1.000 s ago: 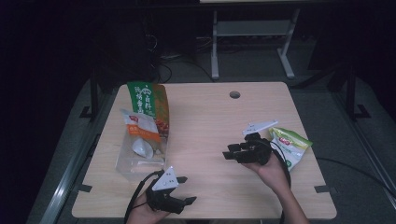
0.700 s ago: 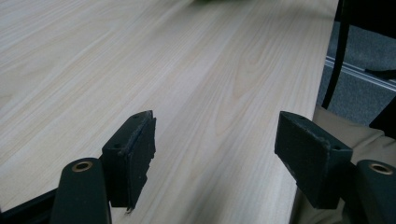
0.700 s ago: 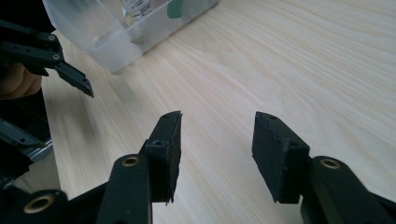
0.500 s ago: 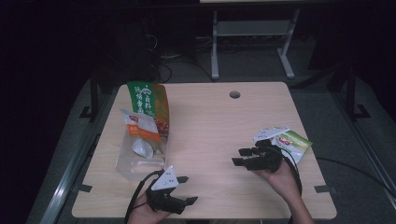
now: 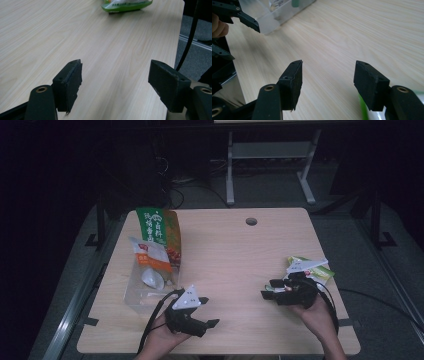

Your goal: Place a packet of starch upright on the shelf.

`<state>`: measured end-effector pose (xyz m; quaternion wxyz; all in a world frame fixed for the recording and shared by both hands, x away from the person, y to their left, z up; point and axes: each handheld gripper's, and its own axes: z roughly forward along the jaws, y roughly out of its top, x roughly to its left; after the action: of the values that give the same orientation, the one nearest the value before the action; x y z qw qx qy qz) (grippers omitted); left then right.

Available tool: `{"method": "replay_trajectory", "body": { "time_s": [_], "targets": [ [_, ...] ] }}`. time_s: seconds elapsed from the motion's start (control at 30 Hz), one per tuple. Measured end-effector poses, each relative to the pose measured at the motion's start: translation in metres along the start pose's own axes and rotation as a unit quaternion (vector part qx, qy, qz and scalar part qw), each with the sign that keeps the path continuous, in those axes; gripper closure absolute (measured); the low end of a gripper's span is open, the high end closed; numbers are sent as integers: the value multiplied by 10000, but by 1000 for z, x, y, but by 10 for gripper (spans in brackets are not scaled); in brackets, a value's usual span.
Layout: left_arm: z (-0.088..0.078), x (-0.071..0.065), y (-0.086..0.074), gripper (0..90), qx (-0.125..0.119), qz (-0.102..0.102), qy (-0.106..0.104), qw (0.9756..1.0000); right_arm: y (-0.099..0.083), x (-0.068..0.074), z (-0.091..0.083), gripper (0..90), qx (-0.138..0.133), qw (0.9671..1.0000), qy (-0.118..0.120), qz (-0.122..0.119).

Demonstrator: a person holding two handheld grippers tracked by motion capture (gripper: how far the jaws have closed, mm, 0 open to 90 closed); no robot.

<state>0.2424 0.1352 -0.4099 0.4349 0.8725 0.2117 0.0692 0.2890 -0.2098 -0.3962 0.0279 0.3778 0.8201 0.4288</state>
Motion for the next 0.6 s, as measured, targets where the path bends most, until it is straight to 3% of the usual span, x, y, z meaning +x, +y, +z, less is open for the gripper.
{"method": "replay_trajectory", "body": {
  "time_s": [0.17, 0.23, 0.6],
  "targets": [
    [8, 0, -4, 261, -50, 30, -10, 10000, -7, -12, -18, 392, -38, 9996, -229, 179],
    [11, 0, -6, 261, 53, 55, -55, 10000, -11, -18, -25, 392, -86, 9993, -284, 225],
    [12, 2, -16, 260, 96, 98, -55, 9999, -27, -38, -51, 413, -91, 9949, -809, 589]
  ]
}}
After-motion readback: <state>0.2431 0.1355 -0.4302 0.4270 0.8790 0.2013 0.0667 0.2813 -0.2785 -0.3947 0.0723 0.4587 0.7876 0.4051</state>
